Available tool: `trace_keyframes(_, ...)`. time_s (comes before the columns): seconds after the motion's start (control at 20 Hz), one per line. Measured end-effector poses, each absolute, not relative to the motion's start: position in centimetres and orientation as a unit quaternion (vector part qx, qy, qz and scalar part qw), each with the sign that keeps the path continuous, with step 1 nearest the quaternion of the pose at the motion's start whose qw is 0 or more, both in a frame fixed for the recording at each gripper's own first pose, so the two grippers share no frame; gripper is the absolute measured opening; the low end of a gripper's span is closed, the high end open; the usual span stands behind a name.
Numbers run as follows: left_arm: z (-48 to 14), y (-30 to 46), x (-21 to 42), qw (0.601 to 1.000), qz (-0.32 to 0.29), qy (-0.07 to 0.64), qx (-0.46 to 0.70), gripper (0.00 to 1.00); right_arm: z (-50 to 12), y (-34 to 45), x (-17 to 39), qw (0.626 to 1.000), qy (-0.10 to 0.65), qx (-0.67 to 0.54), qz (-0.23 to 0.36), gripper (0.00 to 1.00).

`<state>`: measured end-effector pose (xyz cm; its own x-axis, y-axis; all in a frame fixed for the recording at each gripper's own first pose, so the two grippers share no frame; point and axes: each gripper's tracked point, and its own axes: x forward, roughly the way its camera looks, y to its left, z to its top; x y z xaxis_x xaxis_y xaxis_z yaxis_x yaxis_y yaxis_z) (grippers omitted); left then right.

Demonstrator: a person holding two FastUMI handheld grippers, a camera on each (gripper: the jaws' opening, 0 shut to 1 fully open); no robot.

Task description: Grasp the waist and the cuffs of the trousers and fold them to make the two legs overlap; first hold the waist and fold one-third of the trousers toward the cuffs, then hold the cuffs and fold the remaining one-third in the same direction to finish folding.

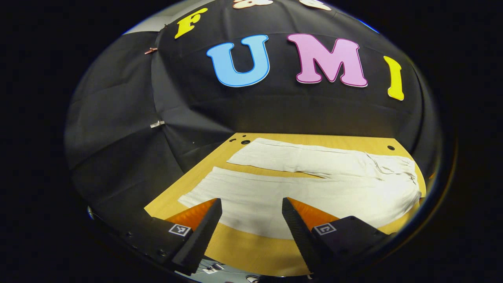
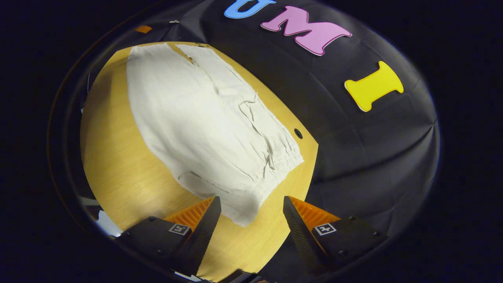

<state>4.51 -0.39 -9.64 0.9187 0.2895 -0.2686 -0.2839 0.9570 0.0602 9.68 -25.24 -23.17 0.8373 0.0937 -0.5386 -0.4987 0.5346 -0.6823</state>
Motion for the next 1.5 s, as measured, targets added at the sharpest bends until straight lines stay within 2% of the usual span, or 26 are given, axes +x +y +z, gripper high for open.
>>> trace_keyframes(0.3,-9.5,-1.3,5.0,0.979,0.145,0.143,0.026,0.98,-25.8,-25.9,9.7,0.792,0.221,-0.528,0.213,0.98)
trace_keyframes(0.55,-9.9,-2.3,4.7,0.979,0.139,0.148,0.030,0.98,-25.8,-25.1,11.3,0.775,0.193,-0.562,0.215,0.94)
trace_keyframes(0.6,-10.1,-1.9,4.3,0.976,0.149,0.154,0.032,0.98,-26.0,-24.8,11.8,0.766,0.190,-0.575,0.213,0.91)
trace_keyframes(0.65,-9.9,-1.5,4.0,0.974,0.159,0.155,0.035,0.97,-25.8,-24.4,12.1,0.760,0.183,-0.586,0.213,0.95)
trace_keyframes(0.7,-9.8,-1.2,3.7,0.973,0.166,0.155,0.036,0.97,-25.8,-24.2,12.7,0.754,0.179,-0.596,0.213,0.90)
trace_keyframes(0.85,-10.0,-0.6,3.1,0.972,0.171,0.159,0.035,0.97,-26.2,-23.7,13.9,0.740,0.191,-0.606,0.222,0.90)
trace_keyframes(1.0,-10.1,1.1,2.6,0.970,0.184,0.153,0.048,0.97,-27.1,-23.6,14.0,0.733,0.223,-0.596,0.242,0.73)
trace_keyframes(1.05,-10.4,1.9,2.8,0.970,0.184,0.153,0.051,0.96,-27.5,-23.4,13.7,0.730,0.238,-0.590,0.250,0.64)
trace_keyframes(1.1,-10.9,2.8,2.9,0.970,0.180,0.156,0.053,0.96,-27.5,-23.3,13.8,0.727,0.244,-0.589,0.256,0.49)
trace_keyframes(1.2,-11.7,4.7,3.1,0.967,0.179,0.161,0.080,0.96,-27.9,-23.2,13.5,0.718,0.256,-0.589,0.269,0.35)
trace_keyframes(1.35,-13.3,7.2,3.3,0.960,0.166,0.175,0.144,0.96,-28.2,-23.2,13.8,0.713,0.261,-0.590,0.274,0.22)
trace_keyframes(1.4,-14.4,8.3,3.5,0.956,0.148,0.179,0.180,0.96,-28.1,-23.2,13.6,0.714,0.271,-0.583,0.277,0.14)
trace_keyframes(1.5,-15.4,11.1,4.0,0.932,0.124,0.180,0.290,0.95,-28.1,-22.8,13.4,0.728,0.299,-0.537,0.305,0.05)
